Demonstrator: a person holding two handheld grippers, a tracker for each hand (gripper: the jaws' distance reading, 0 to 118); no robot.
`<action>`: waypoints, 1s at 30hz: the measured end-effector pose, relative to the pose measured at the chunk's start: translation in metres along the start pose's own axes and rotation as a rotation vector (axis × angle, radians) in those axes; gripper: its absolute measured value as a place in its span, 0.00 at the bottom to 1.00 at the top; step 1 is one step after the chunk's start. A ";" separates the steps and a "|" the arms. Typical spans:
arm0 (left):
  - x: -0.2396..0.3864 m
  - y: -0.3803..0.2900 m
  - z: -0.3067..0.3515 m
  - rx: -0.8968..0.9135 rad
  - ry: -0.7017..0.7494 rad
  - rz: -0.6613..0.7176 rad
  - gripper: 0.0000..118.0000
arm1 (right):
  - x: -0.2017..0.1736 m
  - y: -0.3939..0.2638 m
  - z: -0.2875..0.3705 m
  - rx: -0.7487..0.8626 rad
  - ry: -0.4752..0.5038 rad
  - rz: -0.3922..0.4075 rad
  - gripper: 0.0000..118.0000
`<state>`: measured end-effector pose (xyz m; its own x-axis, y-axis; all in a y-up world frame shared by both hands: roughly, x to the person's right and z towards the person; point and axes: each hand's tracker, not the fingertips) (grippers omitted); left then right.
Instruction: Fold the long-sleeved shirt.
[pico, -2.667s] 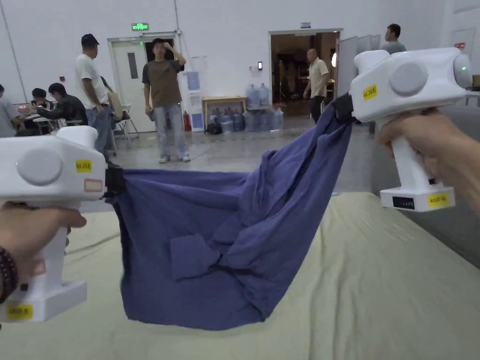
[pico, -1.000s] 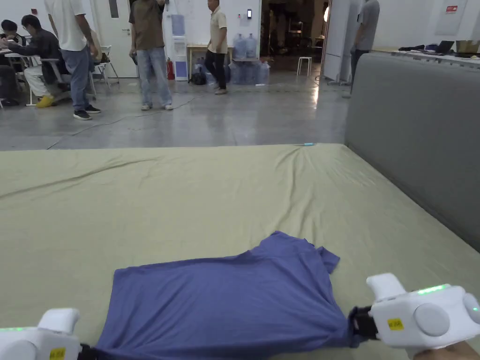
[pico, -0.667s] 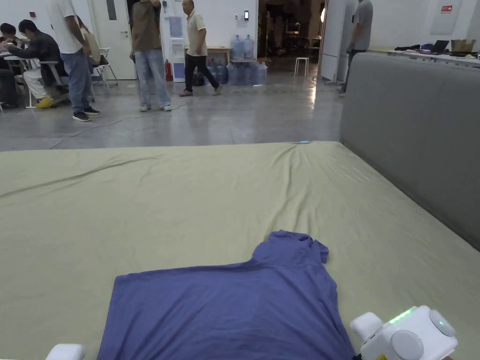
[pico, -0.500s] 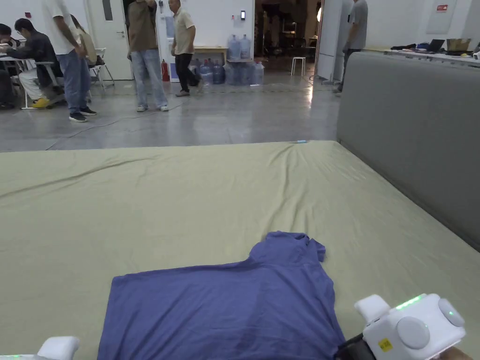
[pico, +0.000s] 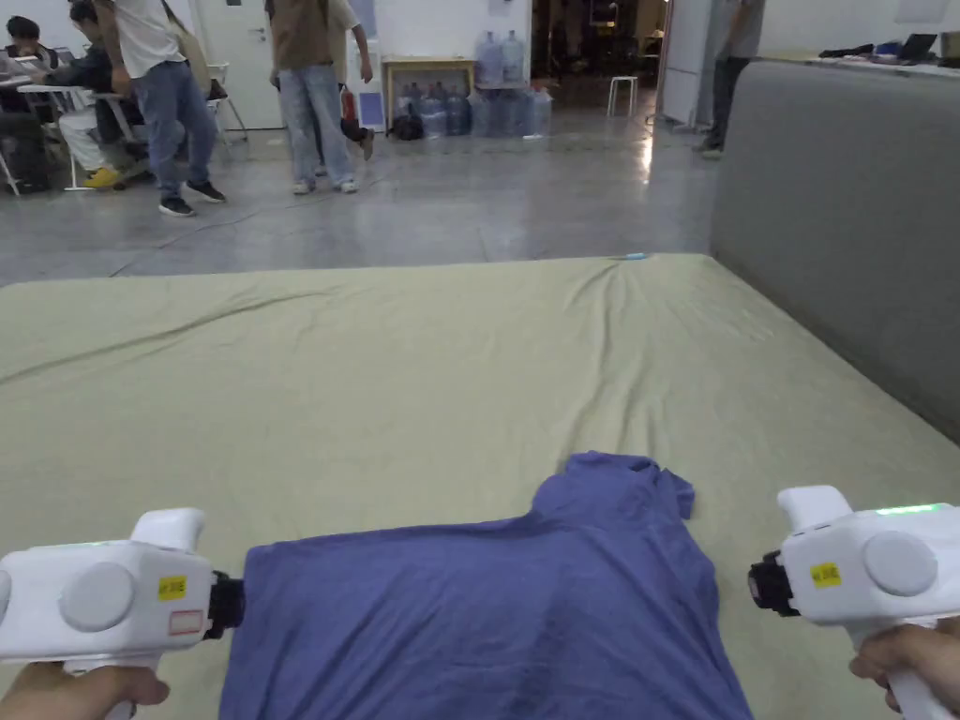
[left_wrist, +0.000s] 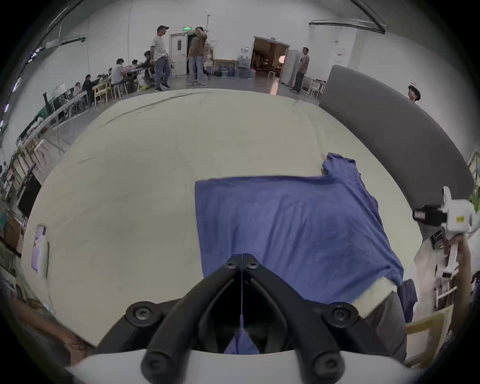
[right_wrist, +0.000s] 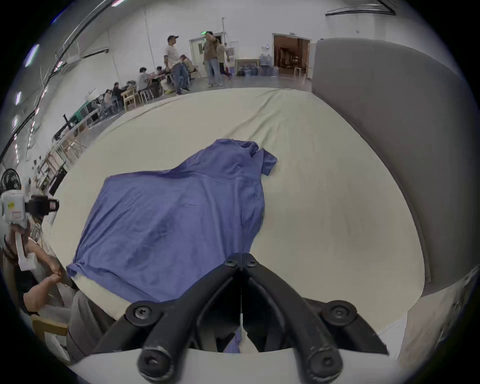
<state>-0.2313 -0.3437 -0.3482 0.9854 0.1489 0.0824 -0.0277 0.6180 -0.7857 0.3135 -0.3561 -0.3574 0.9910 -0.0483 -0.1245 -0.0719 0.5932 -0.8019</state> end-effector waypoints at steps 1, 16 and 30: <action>-0.005 0.011 -0.016 0.003 0.007 0.001 0.12 | 0.002 0.001 -0.005 -0.008 0.006 0.002 0.00; -0.045 0.091 -0.219 -0.260 0.190 0.055 0.83 | 0.002 0.041 -0.077 -0.115 -0.011 0.022 0.00; 0.014 0.093 -0.171 -0.198 0.125 -0.032 0.00 | 0.034 0.128 -0.167 -0.276 -0.043 -0.114 0.57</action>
<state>-0.1912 -0.4160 -0.5248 0.9987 0.0276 0.0425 0.0253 0.4554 -0.8899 0.3194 -0.4163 -0.5618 0.9979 -0.0644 -0.0048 0.0177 0.3443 -0.9387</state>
